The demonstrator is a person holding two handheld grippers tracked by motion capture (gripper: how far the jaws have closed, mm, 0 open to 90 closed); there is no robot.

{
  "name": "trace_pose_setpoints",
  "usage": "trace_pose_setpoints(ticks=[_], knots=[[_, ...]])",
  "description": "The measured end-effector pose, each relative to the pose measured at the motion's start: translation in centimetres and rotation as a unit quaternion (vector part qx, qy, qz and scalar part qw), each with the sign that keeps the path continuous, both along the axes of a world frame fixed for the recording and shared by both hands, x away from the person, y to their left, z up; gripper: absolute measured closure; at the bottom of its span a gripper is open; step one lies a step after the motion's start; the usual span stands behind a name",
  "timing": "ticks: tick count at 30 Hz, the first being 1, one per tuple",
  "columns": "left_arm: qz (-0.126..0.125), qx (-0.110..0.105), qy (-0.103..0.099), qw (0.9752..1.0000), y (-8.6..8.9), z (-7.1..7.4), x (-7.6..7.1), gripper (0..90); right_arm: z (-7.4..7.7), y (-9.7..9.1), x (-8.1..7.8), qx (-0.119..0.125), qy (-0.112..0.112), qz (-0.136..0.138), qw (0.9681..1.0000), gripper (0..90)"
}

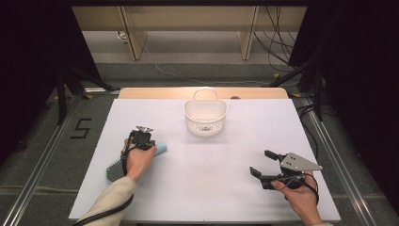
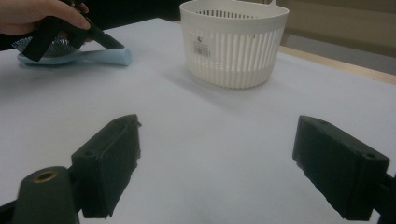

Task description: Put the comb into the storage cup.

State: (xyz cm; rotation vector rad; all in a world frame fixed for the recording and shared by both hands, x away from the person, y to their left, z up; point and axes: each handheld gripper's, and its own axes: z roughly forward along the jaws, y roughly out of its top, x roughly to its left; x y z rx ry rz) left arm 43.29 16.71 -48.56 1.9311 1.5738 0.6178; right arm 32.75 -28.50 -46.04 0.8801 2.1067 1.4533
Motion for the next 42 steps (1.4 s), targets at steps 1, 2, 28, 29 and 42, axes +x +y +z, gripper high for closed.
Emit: trace_pose_setpoints(ticks=[1, 2, 28, 29, 42], knots=[[0.000, -0.001, 0.003, 1.0000, -0.1, -0.1, 0.0, 90.0, 0.0, 0.0, 0.0, 0.000, 0.001, 0.000, 1.0000, 15.7], [0.000, -0.001, 0.003, 1.0000, -0.1, -0.1, 0.0, 90.0, 0.0, 0.0, 0.0, 0.000, 0.001, 0.000, 1.0000, 15.7], [-0.017, 0.002, 0.026, 0.9995, -0.5, -0.2, -0.5, 90.0, 0.0, 0.0, 0.0, 0.001, 0.001, 0.000, 1.0000, 15.7], [-0.021, 0.003, 0.028, 0.9994, -0.5, -0.1, -0.6, 90.0, 0.0, -0.1, 0.0, 0.001, 0.001, 0.001, 1.0000, 15.7], [-0.056, 0.027, 0.049, 0.9969, -0.9, 0.2, -2.3, 90.0, 0.0, 0.0, -0.1, 0.000, 0.003, 0.001, 1.0000, 15.7]])
